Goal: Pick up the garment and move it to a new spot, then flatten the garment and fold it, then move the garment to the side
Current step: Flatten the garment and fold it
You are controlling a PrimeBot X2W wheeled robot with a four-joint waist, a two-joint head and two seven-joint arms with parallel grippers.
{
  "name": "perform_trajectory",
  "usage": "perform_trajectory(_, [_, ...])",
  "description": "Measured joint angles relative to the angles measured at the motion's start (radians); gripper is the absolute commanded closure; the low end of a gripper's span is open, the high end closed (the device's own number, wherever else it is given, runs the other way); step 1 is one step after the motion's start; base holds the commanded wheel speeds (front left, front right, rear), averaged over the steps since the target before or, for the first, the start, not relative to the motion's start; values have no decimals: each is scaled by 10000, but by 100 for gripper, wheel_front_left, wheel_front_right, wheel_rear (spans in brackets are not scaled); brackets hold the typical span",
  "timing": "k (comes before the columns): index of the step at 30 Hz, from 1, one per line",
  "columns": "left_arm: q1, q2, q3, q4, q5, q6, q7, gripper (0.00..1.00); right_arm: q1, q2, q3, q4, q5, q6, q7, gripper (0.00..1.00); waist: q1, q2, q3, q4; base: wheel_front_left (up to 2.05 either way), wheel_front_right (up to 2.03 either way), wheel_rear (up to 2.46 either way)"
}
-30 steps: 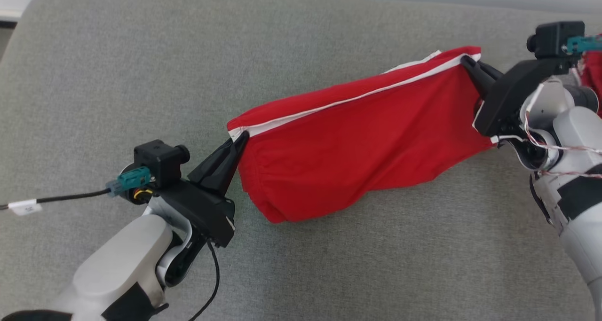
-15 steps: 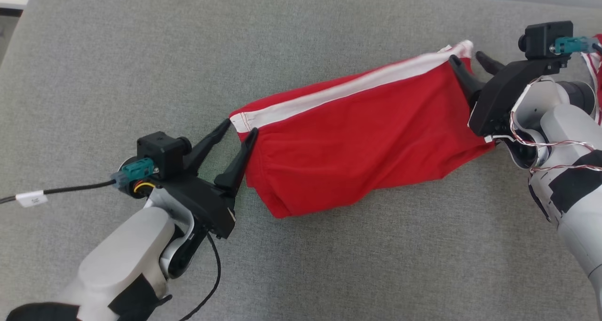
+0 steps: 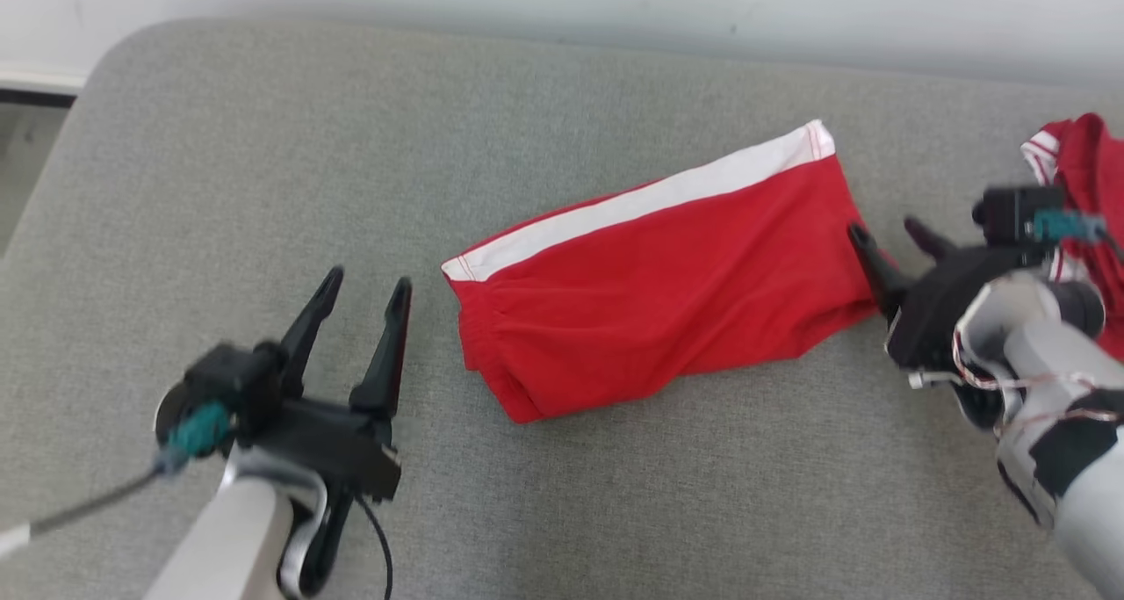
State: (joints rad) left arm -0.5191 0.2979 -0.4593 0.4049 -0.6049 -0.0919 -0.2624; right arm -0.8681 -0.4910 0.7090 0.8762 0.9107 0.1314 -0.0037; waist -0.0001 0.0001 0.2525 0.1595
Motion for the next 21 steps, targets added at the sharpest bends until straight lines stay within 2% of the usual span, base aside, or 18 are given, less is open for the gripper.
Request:
perform_trajectory(4, [1157,-602,1425,-872,1206,205,0,0,410,-50,104,196,372,0,-249,0,0,-1,-239,11,0,0,0])
perform_trajectory(8, [2157,-1302,2512,-1438,2088,117,0,0,547,-29,203,514,518,0,-525,0,-1,-1,-325,99,0,0,0])
perform_trajectory(14, [2955,-2015,3444,-1672,2997,-140,0,0,629,176,362,1185,725,0,-711,0,0,-1,-331,284,0,0,0])
perform_trajectory(21, [3362,-2355,4042,-1649,3298,-291,0,0,631,462,625,1776,853,0,-637,0,1,-1,-399,472,0,0,0])
